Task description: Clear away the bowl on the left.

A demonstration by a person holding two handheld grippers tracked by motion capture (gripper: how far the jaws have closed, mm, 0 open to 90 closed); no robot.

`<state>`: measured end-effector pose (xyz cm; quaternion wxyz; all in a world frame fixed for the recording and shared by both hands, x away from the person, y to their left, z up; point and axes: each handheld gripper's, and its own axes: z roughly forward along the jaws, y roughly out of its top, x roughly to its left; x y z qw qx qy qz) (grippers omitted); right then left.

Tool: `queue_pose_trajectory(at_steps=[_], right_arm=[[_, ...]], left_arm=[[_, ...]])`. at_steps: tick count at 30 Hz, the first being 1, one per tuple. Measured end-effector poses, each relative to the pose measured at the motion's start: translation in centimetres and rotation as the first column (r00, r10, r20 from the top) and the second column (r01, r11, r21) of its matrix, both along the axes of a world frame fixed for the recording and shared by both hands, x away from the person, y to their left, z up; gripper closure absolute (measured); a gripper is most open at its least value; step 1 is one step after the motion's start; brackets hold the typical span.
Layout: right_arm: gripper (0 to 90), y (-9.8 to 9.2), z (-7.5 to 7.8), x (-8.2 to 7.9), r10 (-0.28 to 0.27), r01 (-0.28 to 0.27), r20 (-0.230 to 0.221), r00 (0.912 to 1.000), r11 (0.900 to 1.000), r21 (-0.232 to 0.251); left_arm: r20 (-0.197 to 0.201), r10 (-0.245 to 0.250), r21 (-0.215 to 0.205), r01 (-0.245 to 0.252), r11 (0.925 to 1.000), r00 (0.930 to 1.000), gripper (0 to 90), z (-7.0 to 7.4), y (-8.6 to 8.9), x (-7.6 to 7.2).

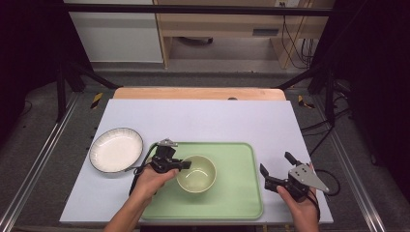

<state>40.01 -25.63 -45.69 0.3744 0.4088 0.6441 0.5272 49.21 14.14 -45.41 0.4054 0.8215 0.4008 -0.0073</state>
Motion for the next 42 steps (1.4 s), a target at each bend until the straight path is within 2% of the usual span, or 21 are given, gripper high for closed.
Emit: queue_pose_trajectory(at_steps=[14, 20, 24, 25, 26, 27, 28, 29, 32, 34, 35, 38, 41, 42], right_arm=[[4.6, 0.1, 0.0, 0.0, 0.001, -0.001, -0.003, 1.0, 1.0, 0.0], [4.6, 0.1, 0.0, 0.0, 0.002, -0.002, -0.004, 1.0, 1.0, -0.001], [4.6, 0.1, -0.1, 0.0, 0.002, -0.002, -0.005, 1.0, 1.0, -0.001], [4.6, 0.1, -0.1, 0.0, 0.003, -0.003, -0.004, 1.0, 1.0, -0.003], [4.6, 0.1, -0.1, 0.0, 0.004, -0.004, -0.004, 1.0, 1.0, -0.003], [4.7, 0.1, -0.1, 0.0, 0.004, -0.004, -0.005, 1.0, 1.0, -0.002], [4.7, 0.1, -0.1, 0.0, 0.004, -0.004, -0.005, 1.0, 1.0, -0.002], [4.6, 0.1, -0.1, 0.0, 0.002, -0.002, -0.007, 1.0, 1.0, -0.002], [4.6, 0.1, -0.1, 0.0, 0.003, -0.004, -0.008, 1.0, 1.0, -0.003], [4.6, 0.2, -0.1, 0.0, 0.003, -0.003, -0.008, 1.0, 1.0, -0.003], [4.6, 0.1, -0.1, 0.0, 0.003, -0.003, -0.009, 1.0, 1.0, -0.003], [4.6, 0.1, -0.1, 0.0, 0.003, -0.003, -0.009, 1.0, 1.0, -0.003], [4.6, 0.1, -0.1, 0.0, 0.003, -0.003, -0.008, 1.0, 1.0, -0.003], [4.6, 0.1, -0.1, 0.0, 0.003, -0.003, -0.008, 1.0, 1.0, -0.003]], left_arm=[[-0.006, 0.001, -0.007, -0.001, 1.0, 1.0, 82.0, -0.1, 0.0, 0.1], [0.004, -0.007, -0.006, 0.007, 1.0, 1.0, 79.9, -0.1, 0.0, 0.0], [0.008, 0.01, 0.002, -0.01, 0.9999, 0.9999, 69.1, 0.0, 0.3, 0.2], [0.01, 0.019, -0.002, -0.018, 0.9998, 0.9998, 69.1, 0.1, 0.4, 0.2], [0.017, 0.02, -0.001, -0.02, 0.9998, 0.9996, 61.7, 0.3, 0.5, 0.2], [0.024, 0.025, -0.002, -0.025, 0.9997, 0.9994, 56.8, 0.5, 0.5, 0.2], [0.037, 0.025, -0.001, -0.025, 0.9997, 0.999, 56.8, 0.7, 0.5, 0.2], [0.066, 0.036, -0.013, -0.036, 0.9993, 0.9971, 48.9, 1.1, 0.7, 0.2], [0.089, 0.037, -0.016, -0.036, 0.9992, 0.9953, 39.7, 1.3, 0.9, 0.3], [0.101, 0.03, -0.038, -0.026, 0.9989, 0.9944, 37.9, 1.5, 1.0, 0.4], [0.114, 0.014, -0.038, -0.01, 0.9992, 0.9934, 33.6, 1.7, 1.0, 0.3], [0.124, 0.016, -0.058, -0.009, 0.9983, 0.9921, 29.9, 2.0, 0.9, 0.2], [0.154, 0.009, -0.084, 0.004, 0.9964, 0.988, 20.4, 2.5, 0.8, 0.0], [0.165, 0.002, -0.091, 0.014, 0.9957, 0.9863, 20.4, 2.7, 0.7, -0.1]])
